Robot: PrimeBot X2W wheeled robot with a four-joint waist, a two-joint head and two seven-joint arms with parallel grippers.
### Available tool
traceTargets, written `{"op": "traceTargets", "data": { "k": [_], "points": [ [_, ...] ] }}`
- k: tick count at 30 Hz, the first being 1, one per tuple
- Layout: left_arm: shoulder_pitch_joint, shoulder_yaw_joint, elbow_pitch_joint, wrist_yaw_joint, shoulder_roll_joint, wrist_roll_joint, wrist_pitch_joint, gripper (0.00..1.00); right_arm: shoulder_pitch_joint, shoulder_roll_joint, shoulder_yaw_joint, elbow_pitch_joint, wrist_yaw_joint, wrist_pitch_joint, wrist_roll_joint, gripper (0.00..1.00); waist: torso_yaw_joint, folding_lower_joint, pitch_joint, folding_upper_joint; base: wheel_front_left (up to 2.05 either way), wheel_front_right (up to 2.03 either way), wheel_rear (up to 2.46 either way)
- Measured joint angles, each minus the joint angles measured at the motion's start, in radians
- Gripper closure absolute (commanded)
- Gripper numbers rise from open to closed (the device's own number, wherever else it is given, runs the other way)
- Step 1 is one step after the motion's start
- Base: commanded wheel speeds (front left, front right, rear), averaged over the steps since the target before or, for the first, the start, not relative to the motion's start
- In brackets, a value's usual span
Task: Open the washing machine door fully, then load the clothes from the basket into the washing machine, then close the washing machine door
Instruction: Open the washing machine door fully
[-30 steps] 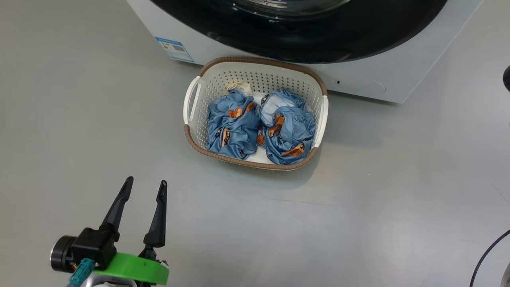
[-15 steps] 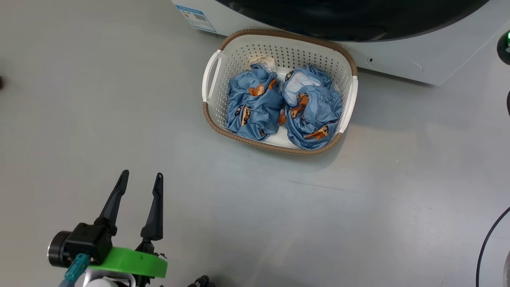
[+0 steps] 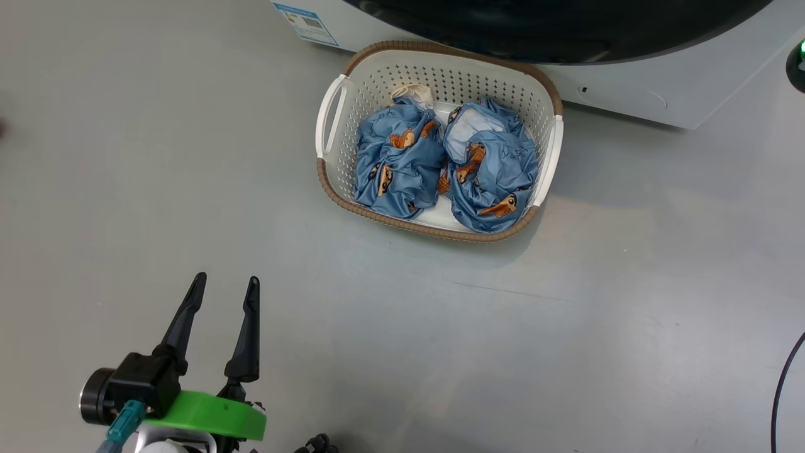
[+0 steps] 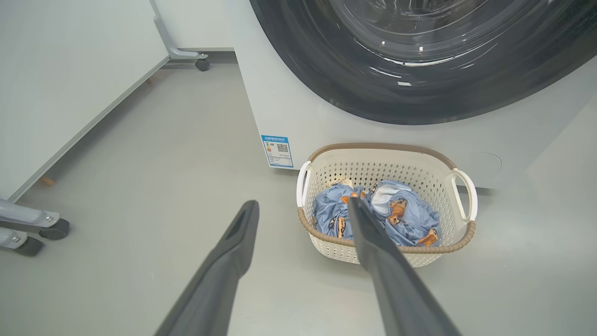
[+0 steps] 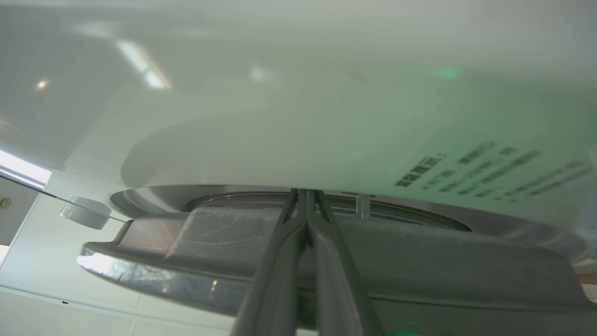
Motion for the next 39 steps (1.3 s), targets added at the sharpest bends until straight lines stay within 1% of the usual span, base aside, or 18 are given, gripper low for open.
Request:
{"op": "traceTargets", "data": {
  "k": [18, 30, 35, 39],
  "points": [
    [-0.002, 0.011, 0.023, 0.000, -0.004, -0.001, 0.000, 0.00, 0.000, 0.002, 0.068, -0.001, -0.001, 0.132, 0.031, 1.00, -0.048, 0.0000, -0.055, 0.0000, 0.00, 0.00, 0.00],
    [-0.002, 0.034, 0.026, 0.000, -0.004, -0.001, 0.000, 0.00, 0.043, 0.026, 0.120, -0.016, -0.001, 0.219, 0.060, 1.00, -0.078, 0.0000, -0.098, 0.0000, 0.00, 0.00, 0.00],
    [-0.002, 0.038, 0.029, 0.000, -0.005, -0.003, 0.000, 0.00, 0.076, 0.047, 0.172, -0.029, -0.001, 0.275, 0.062, 1.00, -0.091, 0.0000, -0.118, 0.0000, 0.00, 0.00, 0.00],
    [-0.002, 0.036, 0.035, 0.000, -0.006, -0.008, 0.000, 0.00, 0.123, 0.067, 0.212, -0.064, -0.001, 0.310, 0.062, 1.00, -0.097, -0.0001, -0.139, 0.0000, 0.00, 0.00, 0.00]
  ]
}}
